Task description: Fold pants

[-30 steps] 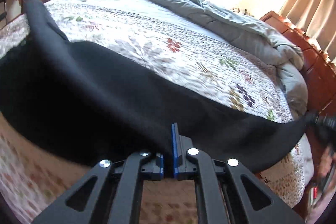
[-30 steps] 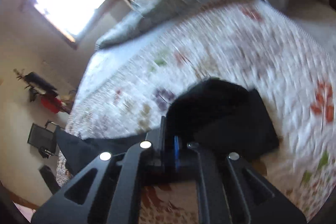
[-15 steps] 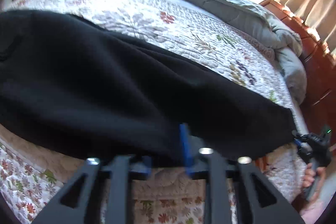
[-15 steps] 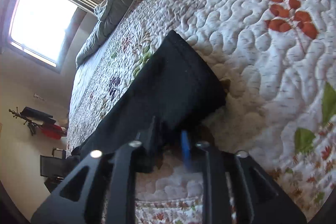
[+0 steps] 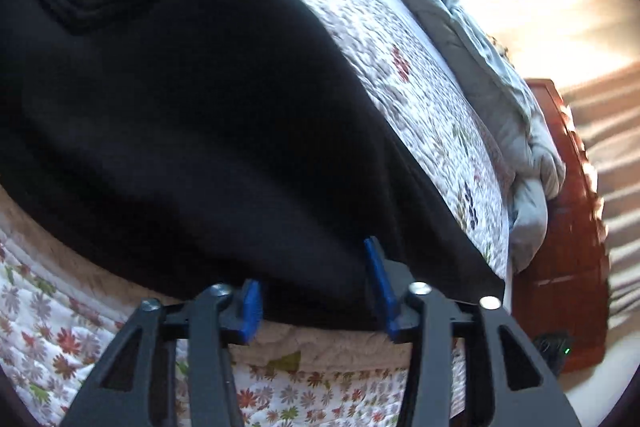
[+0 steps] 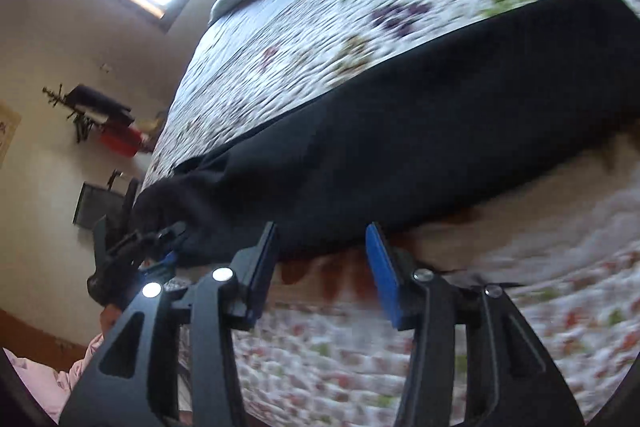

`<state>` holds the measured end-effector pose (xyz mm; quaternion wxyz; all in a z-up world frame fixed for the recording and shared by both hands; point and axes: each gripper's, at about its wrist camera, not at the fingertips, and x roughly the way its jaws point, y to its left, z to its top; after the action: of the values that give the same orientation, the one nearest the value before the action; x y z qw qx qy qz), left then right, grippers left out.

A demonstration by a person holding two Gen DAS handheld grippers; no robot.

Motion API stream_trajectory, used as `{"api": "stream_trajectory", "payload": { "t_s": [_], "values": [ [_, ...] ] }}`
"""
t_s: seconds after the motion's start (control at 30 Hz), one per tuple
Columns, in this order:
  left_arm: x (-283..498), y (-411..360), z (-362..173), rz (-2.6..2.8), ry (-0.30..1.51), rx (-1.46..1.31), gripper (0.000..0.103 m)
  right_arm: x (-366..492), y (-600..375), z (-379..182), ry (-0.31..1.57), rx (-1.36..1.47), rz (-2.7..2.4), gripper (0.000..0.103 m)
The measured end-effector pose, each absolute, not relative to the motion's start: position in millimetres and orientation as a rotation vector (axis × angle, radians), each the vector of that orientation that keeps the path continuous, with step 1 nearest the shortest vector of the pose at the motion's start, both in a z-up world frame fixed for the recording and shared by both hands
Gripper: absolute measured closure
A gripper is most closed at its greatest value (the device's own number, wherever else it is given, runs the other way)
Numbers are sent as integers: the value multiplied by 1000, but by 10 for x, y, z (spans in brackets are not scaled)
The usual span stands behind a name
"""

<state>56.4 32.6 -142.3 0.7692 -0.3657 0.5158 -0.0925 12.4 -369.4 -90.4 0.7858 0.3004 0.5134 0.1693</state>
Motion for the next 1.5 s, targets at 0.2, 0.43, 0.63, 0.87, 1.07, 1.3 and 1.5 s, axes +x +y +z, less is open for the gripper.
{"api": "stream_trajectory", "payload": {
  "t_s": [0.2, 0.43, 0.63, 0.87, 1.07, 1.3, 1.5],
  "values": [
    [346, 369, -1316, -110, 1100, -736, 97, 340, -3137, -1054, 1195, 582, 382, 53],
    [255, 347, -1404, -164, 1109, -663, 88, 435, -2878, -966, 1247, 507, 318, 52],
    [136, 907, -1202, -91, 1102, -708, 46, 501, -2169, -746, 1246, 435, 468, 52],
    [234, 1754, -1309, -58, 1107, -858, 47, 622, -1571, -946, 1309, 339, 457, 52],
    [288, 1790, -1353, 4, 1135, -807, 83, 553, -1525, -959, 1314, 359, 441, 50],
    [-95, 1770, -1274, 73, 1048, -794, 91, 555, -1604, -977, 1330, 373, 428, 50],
    [6, 1665, -1301, 44, 1090, -706, 83, 581, -1609, -986, 1342, 341, 432, 50]
  ]
}}
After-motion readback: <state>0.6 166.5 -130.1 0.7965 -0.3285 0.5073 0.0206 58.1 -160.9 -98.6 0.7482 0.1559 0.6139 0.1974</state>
